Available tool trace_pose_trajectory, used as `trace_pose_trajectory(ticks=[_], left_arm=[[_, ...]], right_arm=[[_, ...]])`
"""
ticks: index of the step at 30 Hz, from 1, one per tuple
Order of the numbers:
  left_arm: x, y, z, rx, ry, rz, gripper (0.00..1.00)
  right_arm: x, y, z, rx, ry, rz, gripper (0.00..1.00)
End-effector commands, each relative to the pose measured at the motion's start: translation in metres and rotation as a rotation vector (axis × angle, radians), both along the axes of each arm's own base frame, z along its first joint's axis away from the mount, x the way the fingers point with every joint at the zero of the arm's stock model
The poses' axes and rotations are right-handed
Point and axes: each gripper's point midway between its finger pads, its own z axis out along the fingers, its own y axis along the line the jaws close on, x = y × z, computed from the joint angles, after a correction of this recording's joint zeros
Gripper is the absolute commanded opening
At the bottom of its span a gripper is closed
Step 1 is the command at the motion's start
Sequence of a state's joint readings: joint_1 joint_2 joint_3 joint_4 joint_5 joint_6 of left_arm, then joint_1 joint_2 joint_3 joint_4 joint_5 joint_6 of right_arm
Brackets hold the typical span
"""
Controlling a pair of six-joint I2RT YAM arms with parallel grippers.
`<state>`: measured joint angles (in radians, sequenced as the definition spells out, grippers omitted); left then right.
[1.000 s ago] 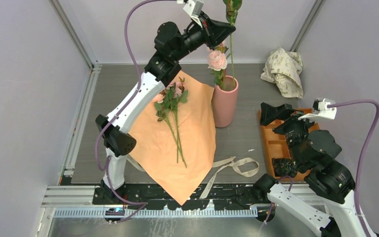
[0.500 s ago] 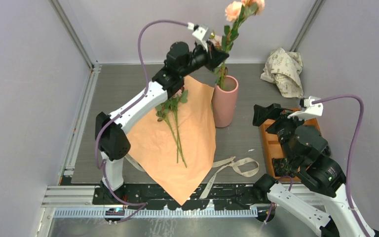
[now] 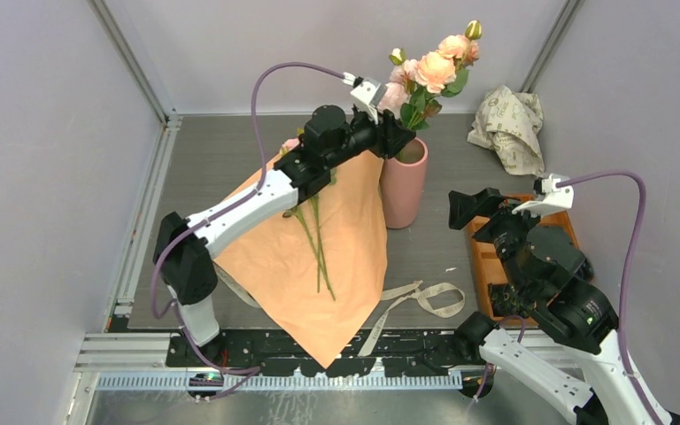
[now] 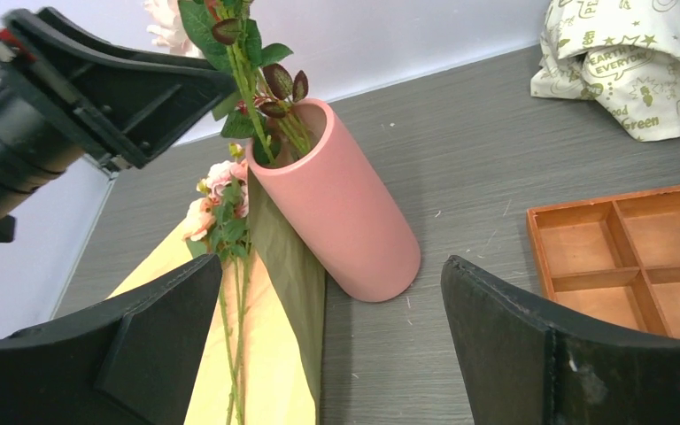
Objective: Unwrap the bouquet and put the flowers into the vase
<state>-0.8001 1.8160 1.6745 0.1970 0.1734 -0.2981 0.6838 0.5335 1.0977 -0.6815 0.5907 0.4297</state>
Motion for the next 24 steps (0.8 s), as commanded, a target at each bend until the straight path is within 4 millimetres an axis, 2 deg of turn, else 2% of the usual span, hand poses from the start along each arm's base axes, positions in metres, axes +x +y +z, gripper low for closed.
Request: trace_pose_trajectory(ticks=[1, 9, 11, 14, 16, 19, 20, 23, 24], left_arm=[[-0.026, 0.024, 0.059, -0.06, -0.1, 0.039, 0.47], [-0.052, 0.051, 0.069, -0.045, -0.116, 0.08, 0.47], [-0.056, 0.063, 0.072, -0.043, -0.119, 0.114, 0.47], [-0.061, 0.092, 0.077, -0.045, -0.105, 0.214, 0.47], [-0.069, 0.114, 0.078, -0.048, -0.098, 0.271, 0.47], [-0.082, 0.153, 0.072, -0.031, -0.08, 0.374, 0.47], [-0.085, 0.169, 0.071, -0.03, -0.072, 0.421, 0.47], [-0.095, 0.219, 0.051, 0.016, -0.008, 0.57, 0.47], [-0.102, 0.24, 0.052, 0.002, 0.008, 0.623, 0.47]], right_arm=[[-0.002, 0.004, 0.012, 0.069, -0.04, 0.021, 1.0], [-0.004, 0.009, 0.013, 0.084, -0.039, 0.048, 0.99], [-0.004, 0.011, 0.015, 0.084, -0.041, 0.062, 1.0], [-0.004, 0.023, 0.025, 0.073, -0.046, 0.121, 0.99], [0.0, 0.039, 0.031, 0.064, -0.028, 0.182, 1.0], [0.013, 0.076, 0.032, 0.043, 0.024, 0.297, 1.0], [0.016, 0.089, 0.033, 0.044, 0.038, 0.344, 0.99], [0.023, 0.13, 0.033, 0.055, 0.081, 0.485, 0.99], [0.022, 0.146, 0.032, 0.054, 0.096, 0.543, 0.99]])
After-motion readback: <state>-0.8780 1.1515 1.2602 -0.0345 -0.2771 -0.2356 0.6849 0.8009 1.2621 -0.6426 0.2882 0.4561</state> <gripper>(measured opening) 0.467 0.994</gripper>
